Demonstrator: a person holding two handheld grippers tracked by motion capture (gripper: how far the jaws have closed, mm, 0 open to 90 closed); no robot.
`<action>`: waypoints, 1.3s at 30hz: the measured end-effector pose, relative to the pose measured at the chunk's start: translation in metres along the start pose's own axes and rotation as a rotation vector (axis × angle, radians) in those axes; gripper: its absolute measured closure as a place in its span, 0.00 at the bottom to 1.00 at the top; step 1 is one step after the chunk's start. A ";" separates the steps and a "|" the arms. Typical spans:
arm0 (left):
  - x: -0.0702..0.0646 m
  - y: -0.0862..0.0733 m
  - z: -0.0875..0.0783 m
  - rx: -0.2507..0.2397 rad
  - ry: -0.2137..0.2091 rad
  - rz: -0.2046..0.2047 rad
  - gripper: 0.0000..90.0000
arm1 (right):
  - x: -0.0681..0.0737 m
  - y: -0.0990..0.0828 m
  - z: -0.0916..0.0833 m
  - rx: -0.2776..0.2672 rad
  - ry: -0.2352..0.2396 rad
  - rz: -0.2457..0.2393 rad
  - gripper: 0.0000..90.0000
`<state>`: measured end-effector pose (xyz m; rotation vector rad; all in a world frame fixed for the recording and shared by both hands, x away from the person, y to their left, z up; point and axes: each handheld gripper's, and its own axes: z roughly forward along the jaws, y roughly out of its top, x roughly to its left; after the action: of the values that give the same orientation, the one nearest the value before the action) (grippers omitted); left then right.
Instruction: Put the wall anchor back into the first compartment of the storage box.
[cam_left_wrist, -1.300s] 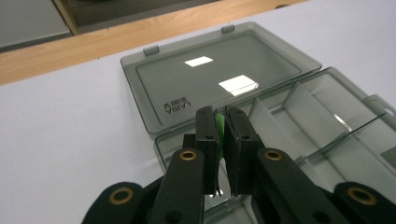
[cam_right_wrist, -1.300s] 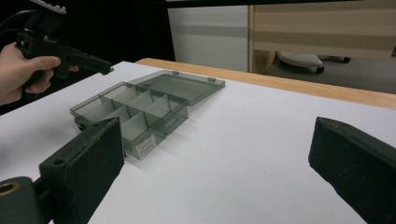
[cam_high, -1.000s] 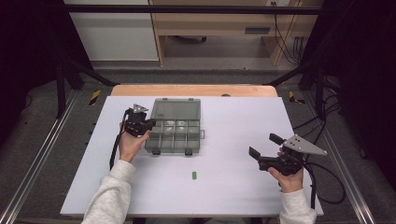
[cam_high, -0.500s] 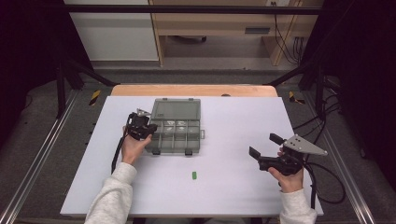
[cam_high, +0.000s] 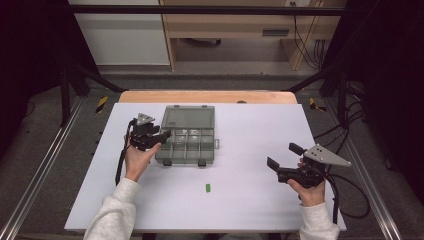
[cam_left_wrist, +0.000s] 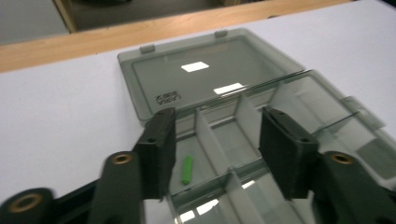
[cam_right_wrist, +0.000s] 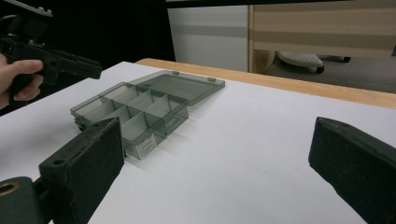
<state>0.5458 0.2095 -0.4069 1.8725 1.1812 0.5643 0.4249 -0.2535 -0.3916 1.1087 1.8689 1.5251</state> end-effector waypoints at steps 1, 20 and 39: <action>-0.005 0.001 -0.007 -0.015 -0.026 0.005 0.45 | 0.000 0.000 0.000 -0.001 0.000 0.002 0.04; -0.066 -0.019 -0.059 -0.137 -0.124 0.051 0.13 | 0.000 0.001 -0.001 -0.006 0.001 0.000 0.04; -0.109 -0.064 -0.049 -0.024 -0.138 0.057 0.19 | 0.000 0.000 0.000 0.006 -0.004 0.001 0.04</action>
<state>0.4275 0.1459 -0.4271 1.8975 1.0297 0.4700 0.4244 -0.2533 -0.3919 1.1150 1.8711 1.5177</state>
